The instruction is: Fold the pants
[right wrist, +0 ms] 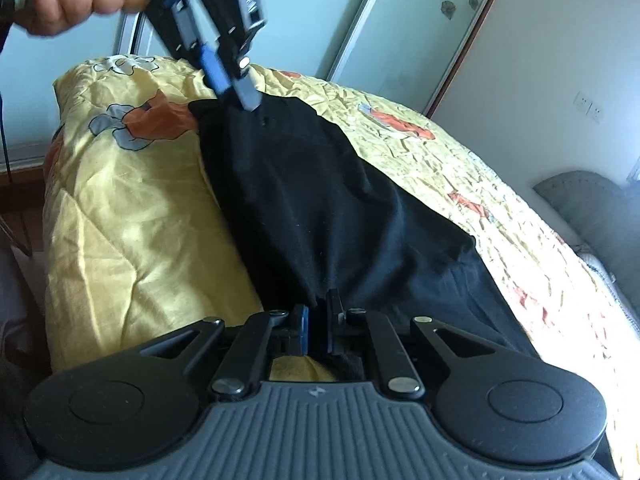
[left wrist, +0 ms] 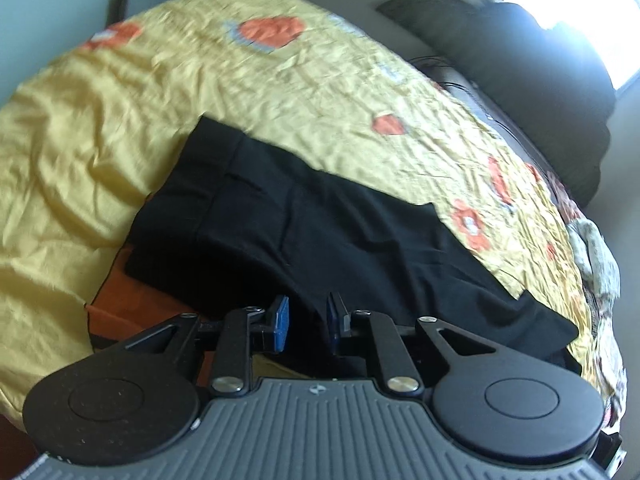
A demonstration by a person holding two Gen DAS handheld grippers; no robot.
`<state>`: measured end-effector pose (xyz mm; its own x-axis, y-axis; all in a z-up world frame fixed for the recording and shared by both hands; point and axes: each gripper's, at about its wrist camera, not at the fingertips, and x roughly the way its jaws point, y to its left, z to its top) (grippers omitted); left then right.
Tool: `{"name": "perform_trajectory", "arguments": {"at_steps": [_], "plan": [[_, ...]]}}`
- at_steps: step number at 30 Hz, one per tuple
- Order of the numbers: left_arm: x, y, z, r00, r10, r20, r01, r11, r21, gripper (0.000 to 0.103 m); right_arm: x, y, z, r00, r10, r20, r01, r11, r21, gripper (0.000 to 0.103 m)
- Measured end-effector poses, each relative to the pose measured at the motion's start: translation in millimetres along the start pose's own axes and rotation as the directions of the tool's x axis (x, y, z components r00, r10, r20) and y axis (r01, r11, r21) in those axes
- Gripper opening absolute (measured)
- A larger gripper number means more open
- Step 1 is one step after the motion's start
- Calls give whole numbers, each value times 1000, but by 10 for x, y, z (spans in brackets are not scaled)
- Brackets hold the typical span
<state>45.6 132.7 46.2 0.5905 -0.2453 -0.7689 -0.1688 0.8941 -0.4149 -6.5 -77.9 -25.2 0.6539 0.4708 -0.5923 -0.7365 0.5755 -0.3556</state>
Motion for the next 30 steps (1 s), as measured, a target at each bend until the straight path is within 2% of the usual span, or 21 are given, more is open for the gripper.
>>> {"name": "perform_trajectory", "arguments": {"at_steps": [1, 2, 3, 5, 7, 9, 12, 15, 16, 18, 19, 21, 23, 24, 25, 27, 29, 30], "plan": [[-17, -62, -14, 1000, -6, 7, 6, 1000, 18, 25, -33, 15, -2, 1000, 0, -1, 0, 1000, -9, 10], [-26, -121, -12, 1000, -15, 10, 14, 999, 33, 26, -80, 27, -7, 1000, 10, -2, -10, 1000, -16, 14], [-36, -176, -11, 1000, -27, 10, 26, 998, 48, 27, -121, 24, -15, 1000, 27, -4, -27, 1000, -15, 24], [-47, -243, -4, 999, -41, 15, 40, 997, 68, 29, -211, 1, -33, 997, 71, -7, -71, 997, -5, 29], [-60, -237, -5, 999, -27, 21, 25, 998, 63, 29, -313, -71, -55, 996, 88, 9, -88, 996, 21, 29], [-76, -161, 1, 999, 9, 39, -11, 999, 43, 29, -372, -211, -74, 995, 90, 40, -94, 990, 102, 30], [-65, 54, 5, 992, 115, 58, -114, 993, -28, 29, -368, -469, -141, 991, 96, 91, -117, 956, 268, 30], [-33, 322, 17, 985, 172, 25, -167, 977, -130, 29, -257, -651, -213, 991, 64, 114, -105, 905, 413, 30], [-60, 389, 34, 985, 173, 28, -166, 973, -163, 29, -195, -665, -227, 994, 61, 93, -96, 898, 429, 30], [-167, 424, 94, 981, 178, 82, -159, 968, -192, 29, -66, -594, -231, 997, 77, 26, -81, 917, 391, 30], [-210, 376, 144, 977, 181, 111, -160, 971, -180, 29, -53, -543, -224, 997, 70, 17, -71, 930, 359, 30], [-228, 204, 222, 975, 164, 148, -149, 983, -112, 30, -110, -541, -210, 997, 58, 44, -70, 930, 361, 30], [-135, -43, 239, 985, 115, 132, -113, 993, -22, 42, -157, -624, -213, 995, 57, 78, -84, 909, 408, 34], [-29, -151, 224, 990, 88, 114, -91, 996, 25, 47, -152, -655, -222, 996, 56, 71, -81, 902, 424, 41], [94, -239, 199, 992, 82, 93, -88, 994, 63, 52, -112, -671, -233, 996, 73, 48, -86, 898, 432, 43], [336, -324, 111, 991, 124, 56, -130, 985, 117, 52, -71, -642, -268, 995, 102, 17, -100, 902, 421, 42], [527, -267, 25, 980, 197, 23, -198, 971, 132, 49, -200, -662, -311, 994, 90, 55, -105, 888, 447, 43], [582, -185, -25, 979, 204, 2, -203, 972, 122, 48, -288, -709, -347, 994, 79, 79, -108, 874, 473, 43]]}}
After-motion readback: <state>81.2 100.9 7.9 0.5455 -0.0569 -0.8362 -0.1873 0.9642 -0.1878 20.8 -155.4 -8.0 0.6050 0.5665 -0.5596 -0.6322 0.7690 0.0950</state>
